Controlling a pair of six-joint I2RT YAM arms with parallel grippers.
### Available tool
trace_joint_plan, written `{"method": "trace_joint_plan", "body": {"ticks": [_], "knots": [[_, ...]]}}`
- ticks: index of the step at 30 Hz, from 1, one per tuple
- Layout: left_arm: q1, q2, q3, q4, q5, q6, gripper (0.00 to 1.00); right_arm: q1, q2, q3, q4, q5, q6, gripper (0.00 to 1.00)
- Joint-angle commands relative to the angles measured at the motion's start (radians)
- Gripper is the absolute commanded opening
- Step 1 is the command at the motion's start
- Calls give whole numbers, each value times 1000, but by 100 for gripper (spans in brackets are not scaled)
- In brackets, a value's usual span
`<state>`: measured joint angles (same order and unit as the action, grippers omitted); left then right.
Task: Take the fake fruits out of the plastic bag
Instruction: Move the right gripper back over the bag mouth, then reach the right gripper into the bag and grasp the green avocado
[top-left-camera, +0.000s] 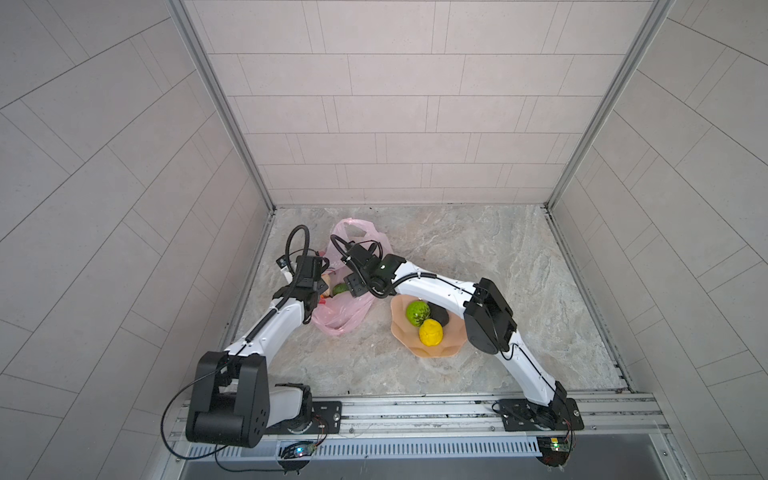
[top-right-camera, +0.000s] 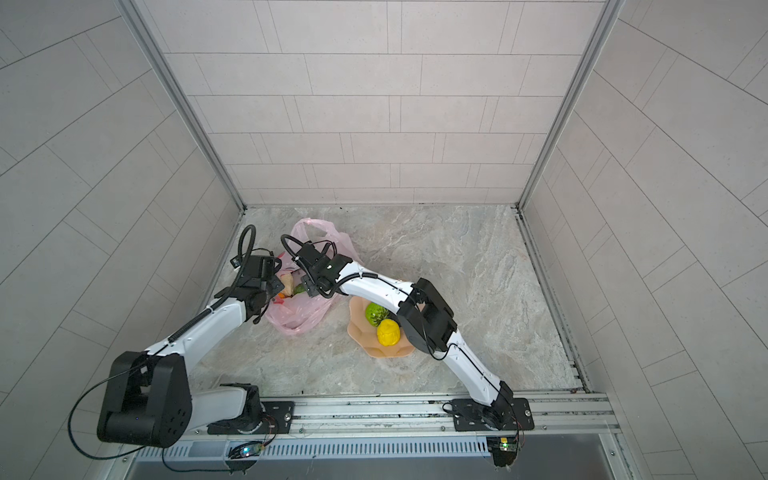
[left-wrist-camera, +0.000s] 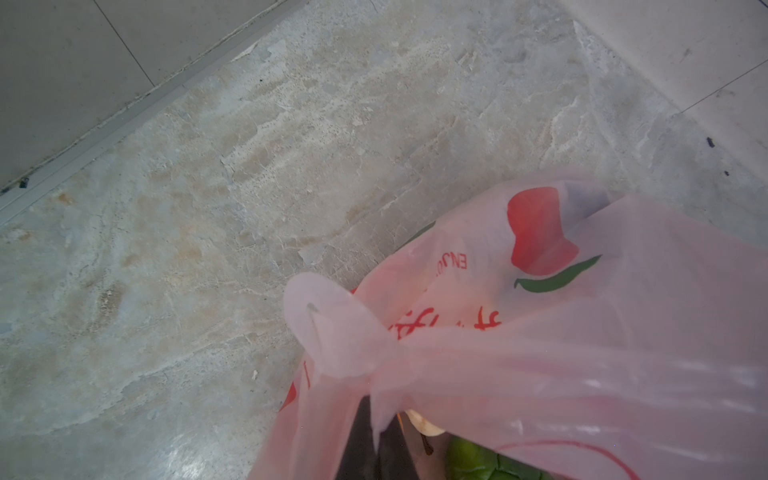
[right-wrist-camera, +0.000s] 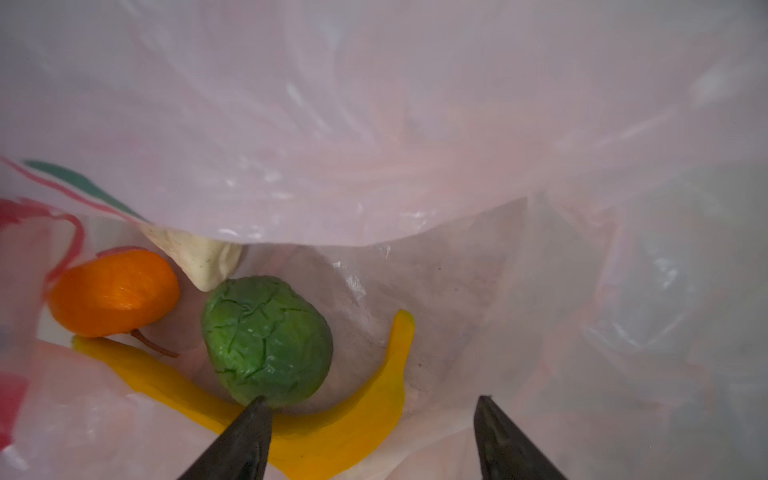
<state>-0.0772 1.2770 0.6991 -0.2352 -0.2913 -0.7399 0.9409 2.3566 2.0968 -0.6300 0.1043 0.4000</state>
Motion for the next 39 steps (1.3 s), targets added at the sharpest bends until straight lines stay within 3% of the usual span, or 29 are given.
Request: {"method": "trace_joint_plan", "body": {"ticks": [1,10,15,20,27,39], "knots": [[30,-25,-22,-29,-40,-34,1,35,13,17,-63,-17,-36,74],[74,-13,-28,-59,-42,-68,1,100,-75,-187,33,-2,-39,77],[110,35,-26,-56,13,-81,2,113,-69,-216,56,-3,-50,79],[130,90,-9,-44,83,-75,2,111,-78,-192,48,-17,-57,80],[129,59,-26,-10,106,-61,3,109,-100,-136,52,-77,-58,79],[129,-5,-63,65,160,-39,2,76,104,137,-47,-121,-79,78]]}}
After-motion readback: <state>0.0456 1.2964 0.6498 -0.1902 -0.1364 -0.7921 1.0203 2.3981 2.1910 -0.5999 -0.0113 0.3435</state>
